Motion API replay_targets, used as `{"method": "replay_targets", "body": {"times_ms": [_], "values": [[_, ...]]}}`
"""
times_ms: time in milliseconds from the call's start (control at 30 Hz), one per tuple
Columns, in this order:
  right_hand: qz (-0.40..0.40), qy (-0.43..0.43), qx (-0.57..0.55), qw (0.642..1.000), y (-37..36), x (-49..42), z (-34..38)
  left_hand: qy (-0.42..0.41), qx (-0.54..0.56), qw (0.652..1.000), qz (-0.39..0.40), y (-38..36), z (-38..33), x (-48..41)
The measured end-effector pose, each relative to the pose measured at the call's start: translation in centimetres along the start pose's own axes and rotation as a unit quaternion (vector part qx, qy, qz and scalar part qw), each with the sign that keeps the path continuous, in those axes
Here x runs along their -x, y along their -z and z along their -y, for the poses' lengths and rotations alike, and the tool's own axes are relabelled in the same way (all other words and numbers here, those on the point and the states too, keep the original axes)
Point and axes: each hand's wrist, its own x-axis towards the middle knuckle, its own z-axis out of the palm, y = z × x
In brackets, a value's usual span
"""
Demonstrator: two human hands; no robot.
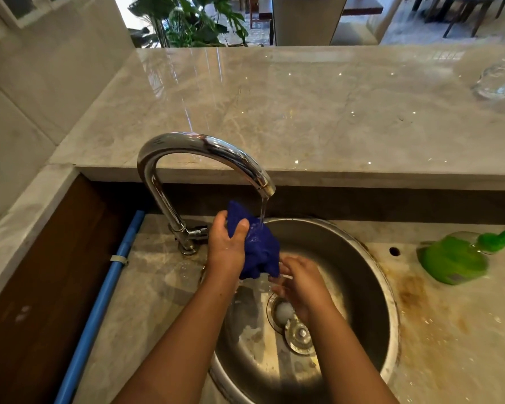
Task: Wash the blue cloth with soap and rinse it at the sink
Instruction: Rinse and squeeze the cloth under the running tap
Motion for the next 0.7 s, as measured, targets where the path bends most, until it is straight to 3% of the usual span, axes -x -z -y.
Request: {"method": "replay_targets", "body": {"times_ms": [200,367,433,567,700], "values": [[0.022,-0.039,-0.116,0.992,0.1,0.2,-0.8,-0.03,0.047,0.998,0.021,0.0,0.2,0.7],[0.042,-0.02,-0.136,0.99,3.1,0.3,-0.7,0.006,0.099,0.995,0.017,1.1,-0.7,0.3],[0.05,-0.018,-0.094,0.994,3.9,0.2,-0.9,0.016,0.08,0.996,0.046,1.3,-0.7,0.5],[0.135,-0.083,-0.048,0.986,3.9,-0.7,-1.6,0.041,0.093,0.987,0.123,1.0,-0.7,1.7],[0.252,-0.109,-0.196,0.941,2.9,-1.6,-1.8,0.035,0.127,0.972,0.193,0.7,-1.2,2.0]]}}
